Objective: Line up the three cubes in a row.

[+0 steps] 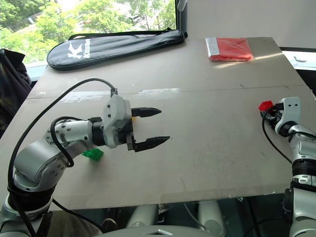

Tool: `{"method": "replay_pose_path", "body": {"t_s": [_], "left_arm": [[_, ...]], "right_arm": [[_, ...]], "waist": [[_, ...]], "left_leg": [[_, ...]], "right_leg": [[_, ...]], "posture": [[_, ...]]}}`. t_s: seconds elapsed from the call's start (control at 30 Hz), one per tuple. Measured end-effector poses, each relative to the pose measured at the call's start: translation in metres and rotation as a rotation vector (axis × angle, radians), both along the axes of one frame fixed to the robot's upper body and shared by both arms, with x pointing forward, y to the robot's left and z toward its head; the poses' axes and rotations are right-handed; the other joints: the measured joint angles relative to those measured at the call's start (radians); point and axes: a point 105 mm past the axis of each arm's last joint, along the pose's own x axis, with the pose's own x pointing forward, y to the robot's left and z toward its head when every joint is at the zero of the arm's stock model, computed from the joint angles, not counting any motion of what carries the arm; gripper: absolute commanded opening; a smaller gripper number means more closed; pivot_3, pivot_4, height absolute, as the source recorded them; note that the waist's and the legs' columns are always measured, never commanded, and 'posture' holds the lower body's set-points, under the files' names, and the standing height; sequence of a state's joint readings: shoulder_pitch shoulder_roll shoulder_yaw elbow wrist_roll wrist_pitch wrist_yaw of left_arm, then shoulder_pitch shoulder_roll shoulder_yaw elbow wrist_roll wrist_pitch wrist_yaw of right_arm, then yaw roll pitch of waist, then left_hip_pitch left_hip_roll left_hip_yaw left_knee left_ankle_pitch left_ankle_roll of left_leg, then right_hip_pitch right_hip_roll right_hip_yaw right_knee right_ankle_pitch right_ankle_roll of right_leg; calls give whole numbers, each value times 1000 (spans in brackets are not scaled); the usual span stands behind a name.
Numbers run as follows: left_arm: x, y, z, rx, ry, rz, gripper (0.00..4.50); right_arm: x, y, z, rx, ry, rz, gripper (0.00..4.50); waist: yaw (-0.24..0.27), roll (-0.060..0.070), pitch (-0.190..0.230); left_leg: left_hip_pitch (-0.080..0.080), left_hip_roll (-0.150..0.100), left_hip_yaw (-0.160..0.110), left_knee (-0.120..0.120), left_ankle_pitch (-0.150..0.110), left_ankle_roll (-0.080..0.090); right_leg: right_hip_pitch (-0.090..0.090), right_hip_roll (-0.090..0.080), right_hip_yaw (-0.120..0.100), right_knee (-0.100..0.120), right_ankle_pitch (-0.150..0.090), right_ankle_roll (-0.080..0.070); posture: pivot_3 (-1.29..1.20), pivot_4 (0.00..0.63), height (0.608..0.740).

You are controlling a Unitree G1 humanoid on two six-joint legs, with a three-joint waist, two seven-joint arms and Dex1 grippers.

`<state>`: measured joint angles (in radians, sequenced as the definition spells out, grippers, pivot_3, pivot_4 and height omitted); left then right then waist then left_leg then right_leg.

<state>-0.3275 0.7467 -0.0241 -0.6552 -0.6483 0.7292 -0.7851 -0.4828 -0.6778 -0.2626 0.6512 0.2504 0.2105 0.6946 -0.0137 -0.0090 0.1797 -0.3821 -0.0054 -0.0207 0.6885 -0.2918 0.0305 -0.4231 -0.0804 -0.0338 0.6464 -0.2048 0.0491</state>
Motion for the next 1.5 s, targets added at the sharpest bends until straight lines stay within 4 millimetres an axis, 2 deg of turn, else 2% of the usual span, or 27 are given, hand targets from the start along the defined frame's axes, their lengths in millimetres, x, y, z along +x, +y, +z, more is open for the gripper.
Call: {"method": "replay_pose_path", "body": {"t_s": [0.1, 0.13, 0.2, 0.27, 0.43, 0.53, 0.73, 0.87, 0.93, 0.97, 1.1, 1.2, 1.3, 1.5], "left_arm": [[-4, 6, -14, 45, 40, -2, 4500], [-5, 7, -16, 51, 45, -4, 4500], [-7, 8, -20, 68, 47, -19, 4500], [-9, 10, -22, 76, 45, -32, 4500], [-17, 13, -29, 102, 60, -74, 4500], [-20, 16, -35, 115, 65, -84, 4500], [-23, 20, -41, 127, 66, -85, 4500], [-24, 21, -44, 129, 76, -78, 4500], [-23, 20, -44, 130, 72, -75, 4500], [-23, 20, -44, 128, 71, -73, 4500], [-24, 20, -45, 123, 73, -63, 4500], [-25, 22, -49, 112, 89, -36, 4500], [-27, 32, -52, 58, 99, 69, 4500], [-38, 62, -60, -113, 66, 399, 4500]], "right_arm": [[-20, 46, -5, -15, 25, 358, 1221], [-24, 55, -7, -16, 32, 423, 1221], [-42, 81, -11, -52, 69, 665, 1221], [-56, 96, -14, -91, 93, 852, 1221], [-74, 118, -17, -115, 117, 1147, 1221], [-72, 127, -19, -173, 62, 1246, 1221], [-59, 126, -17, -230, 9, 1276, 1221], [-57, 130, -16, -208, 4, 1293, 1221], [-54, 131, -15, -208, 12, 1292, 2267], [-54, 133, -14, -204, 16, 1300, 2577], [-53, 133, -16, -214, 18, 1306, 4445], [-53, 131, -17, -229, 17, 1299, 4487], [-53, 125, -12, -227, -13, 1271, 4487], [-56, 111, 20, -118, -173, 1178, 4487]], "waist": [[0, 0, 0], [0, 0, 0], [1, 0, 0], [2, 0, 1], [0, 0, 1], [0, 0, 1], [2, -1, 1], [2, 0, 1], [2, 0, 1], [2, 0, 1], [2, 0, 1], [2, 0, 1], [1, 0, 1], [6, 0, 1]], "left_leg": [[0, 1, 0, 0, 0, 0], [0, 2, 0, 0, 0, 0], [1, 2, 0, 0, 0, 0], [1, 1, -1, 0, 0, 0], [1, 2, 0, 0, 0, 0], [1, 3, -1, 0, 0, 0], [1, 2, 0, 0, 0, -1], [0, 2, -1, 0, 1, -1], [0, 2, -1, 0, 1, -1], [0, 2, -1, 0, 1, -1], [0, 2, -1, 0, 0, -1], [0, 2, -1, 0, 0, -1], [0, 3, -1, 0, 0, -1], [-1, 4, -2, 0, 0, -1]], "right_leg": [[0, 1, 0, 0, 0, 0], [0, 1, 0, 0, 0, 0], [0, 0, -1, 0, 0, 0], [0, 0, 0, 0, 0, 0], [0, 1, 0, 0, 0, 0], [0, 1, 0, 0, 0, 0], [0, 0, 1, 0, 0, 0], [0, 0, 0, -1, 0, -1], [0, 0, 0, -1, 0, -1], [0, 0, 0, -1, 0, -1], [0, 0, 0, -1, 0, -1], [0, 0, 0, -1, 0, -1], [0, -1, 0, -1, 0, -1], [0, -2, 1, -3, 0, -2]], "posture": [[0, 150, 694], [0, 150, 694], [0, 150, 694], [0, 150, 694], [0, 150, 694], [0, 150, 694], [0, 150, 694], [0, 150, 694], [0, 150, 694], [0, 150, 694], [0, 150, 694], [0, 150, 694], [0, 150, 694], [0, 150, 694]]}}
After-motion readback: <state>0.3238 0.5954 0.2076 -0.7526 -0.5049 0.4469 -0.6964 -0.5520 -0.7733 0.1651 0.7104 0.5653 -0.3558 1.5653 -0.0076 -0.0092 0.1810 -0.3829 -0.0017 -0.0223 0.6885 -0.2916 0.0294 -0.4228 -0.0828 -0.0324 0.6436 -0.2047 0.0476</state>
